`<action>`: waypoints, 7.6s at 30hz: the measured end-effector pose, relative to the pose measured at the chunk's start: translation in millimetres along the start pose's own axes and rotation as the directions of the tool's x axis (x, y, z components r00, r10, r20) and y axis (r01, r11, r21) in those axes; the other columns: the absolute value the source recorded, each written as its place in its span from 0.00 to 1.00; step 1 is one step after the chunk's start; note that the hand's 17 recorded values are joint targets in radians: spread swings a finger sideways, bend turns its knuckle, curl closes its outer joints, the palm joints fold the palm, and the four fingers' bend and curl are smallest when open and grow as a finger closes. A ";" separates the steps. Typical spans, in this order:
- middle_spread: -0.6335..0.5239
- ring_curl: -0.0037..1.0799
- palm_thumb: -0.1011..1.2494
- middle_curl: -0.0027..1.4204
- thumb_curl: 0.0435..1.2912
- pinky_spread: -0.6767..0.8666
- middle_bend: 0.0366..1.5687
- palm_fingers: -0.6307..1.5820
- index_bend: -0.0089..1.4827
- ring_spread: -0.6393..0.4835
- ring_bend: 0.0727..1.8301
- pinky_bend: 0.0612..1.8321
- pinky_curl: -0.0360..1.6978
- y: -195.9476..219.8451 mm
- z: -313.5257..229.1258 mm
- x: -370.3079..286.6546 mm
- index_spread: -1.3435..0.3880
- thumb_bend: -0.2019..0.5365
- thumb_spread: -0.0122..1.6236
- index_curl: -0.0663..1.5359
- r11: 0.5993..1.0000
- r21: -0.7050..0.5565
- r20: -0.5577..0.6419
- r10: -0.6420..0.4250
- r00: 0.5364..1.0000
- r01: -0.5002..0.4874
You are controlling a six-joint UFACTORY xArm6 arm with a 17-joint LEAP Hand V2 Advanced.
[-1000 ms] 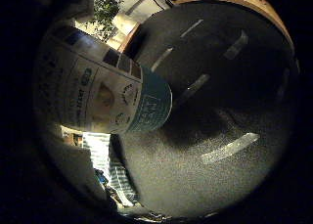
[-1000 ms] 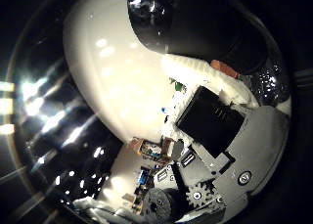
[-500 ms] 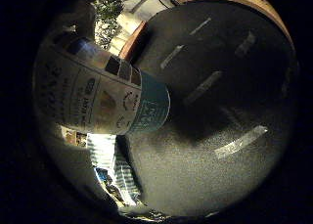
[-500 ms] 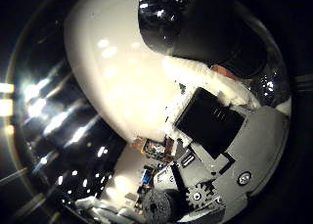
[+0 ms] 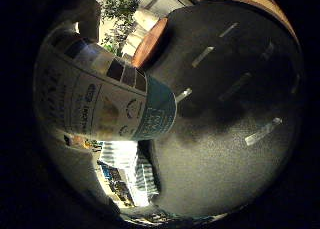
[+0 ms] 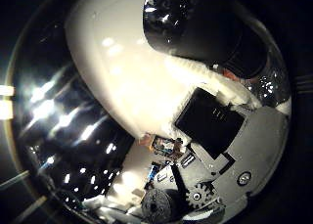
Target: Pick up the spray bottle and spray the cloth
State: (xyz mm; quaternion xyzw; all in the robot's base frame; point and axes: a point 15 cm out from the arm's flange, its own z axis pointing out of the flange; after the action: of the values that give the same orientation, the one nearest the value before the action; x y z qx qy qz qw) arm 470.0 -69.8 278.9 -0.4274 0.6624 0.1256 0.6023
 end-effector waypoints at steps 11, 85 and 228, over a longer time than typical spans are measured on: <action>0.47 0.52 0.82 0.41 0.57 0.32 0.86 0.83 0.80 0.43 0.79 0.61 0.59 8.2 -12.3 -48.6 0.66 0.25 0.59 0.47 0.966 -0.260 -0.108 -0.043 0.993 0.013; 0.46 0.53 0.79 0.41 0.53 0.27 0.85 0.83 0.79 0.42 0.79 0.56 0.66 139.9 106.0 -139.8 0.66 0.25 0.66 0.46 0.343 -0.898 -0.432 -0.562 0.706 -0.276; 0.44 0.45 0.70 0.36 0.46 0.16 0.61 0.70 0.39 0.41 0.68 0.51 0.48 340.2 381.4 -190.3 0.60 0.23 0.57 0.42 0.577 -0.764 0.273 -0.116 0.955 0.289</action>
State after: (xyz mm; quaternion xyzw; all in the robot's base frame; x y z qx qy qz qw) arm 472.1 474.2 240.1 -0.7092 0.4213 0.3784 0.4200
